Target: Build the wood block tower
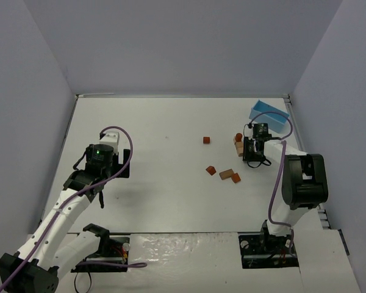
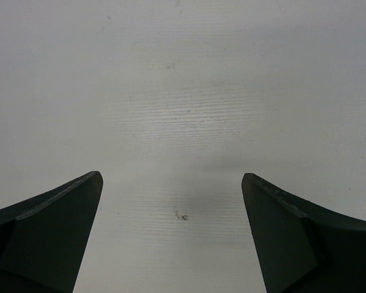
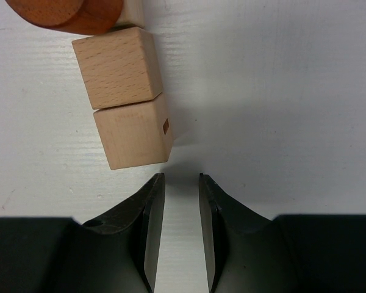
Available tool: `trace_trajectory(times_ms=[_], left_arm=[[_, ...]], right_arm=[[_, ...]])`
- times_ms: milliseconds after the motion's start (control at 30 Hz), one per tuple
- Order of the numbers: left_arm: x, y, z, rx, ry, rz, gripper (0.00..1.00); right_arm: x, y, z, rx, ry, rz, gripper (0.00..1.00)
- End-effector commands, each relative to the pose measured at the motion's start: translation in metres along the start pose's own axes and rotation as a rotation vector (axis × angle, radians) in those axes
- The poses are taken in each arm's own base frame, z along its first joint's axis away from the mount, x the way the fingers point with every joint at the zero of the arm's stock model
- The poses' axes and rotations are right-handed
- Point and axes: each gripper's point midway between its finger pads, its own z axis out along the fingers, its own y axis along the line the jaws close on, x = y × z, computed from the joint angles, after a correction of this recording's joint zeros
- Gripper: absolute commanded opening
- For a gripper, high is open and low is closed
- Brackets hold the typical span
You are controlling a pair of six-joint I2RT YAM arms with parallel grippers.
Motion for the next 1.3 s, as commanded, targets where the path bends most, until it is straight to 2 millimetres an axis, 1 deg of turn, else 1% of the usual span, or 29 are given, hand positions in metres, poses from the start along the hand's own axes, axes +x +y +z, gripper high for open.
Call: trace_trajectory(times_ms=[0, 433, 700, 1033, 1167, 1267], left_arm=[[-0.027, 0.001, -0.007, 0.002, -0.09, -0.016, 0.97], [-0.028, 0.001, -0.007, 0.002, -0.091, -0.018, 0.97], [-0.027, 0.001, -0.007, 0.0, -0.09, -0.016, 0.97], [-0.027, 0.001, -0.006, 0.0, -0.088, -0.016, 0.97], [-0.026, 0.001, -0.005, 0.001, -0.085, -0.014, 0.97], [-0.026, 0.001, -0.005, -0.002, -0.084, -0.014, 0.97]], right_arm=[[-0.022, -0.003, -0.002, 0.018, -0.05, 0.015, 0.26], [-0.024, -0.002, 0.005, 0.013, -0.051, 0.028, 0.26], [-0.03, -0.001, 0.008, 0.01, -0.059, 0.028, 0.26], [-0.027, -0.001, 0.009, 0.008, -0.051, 0.025, 0.25], [-0.029, -0.002, -0.002, 0.015, -0.077, 0.028, 0.25], [-0.041, -0.001, -0.024, 0.012, -0.141, 0.035, 0.25]])
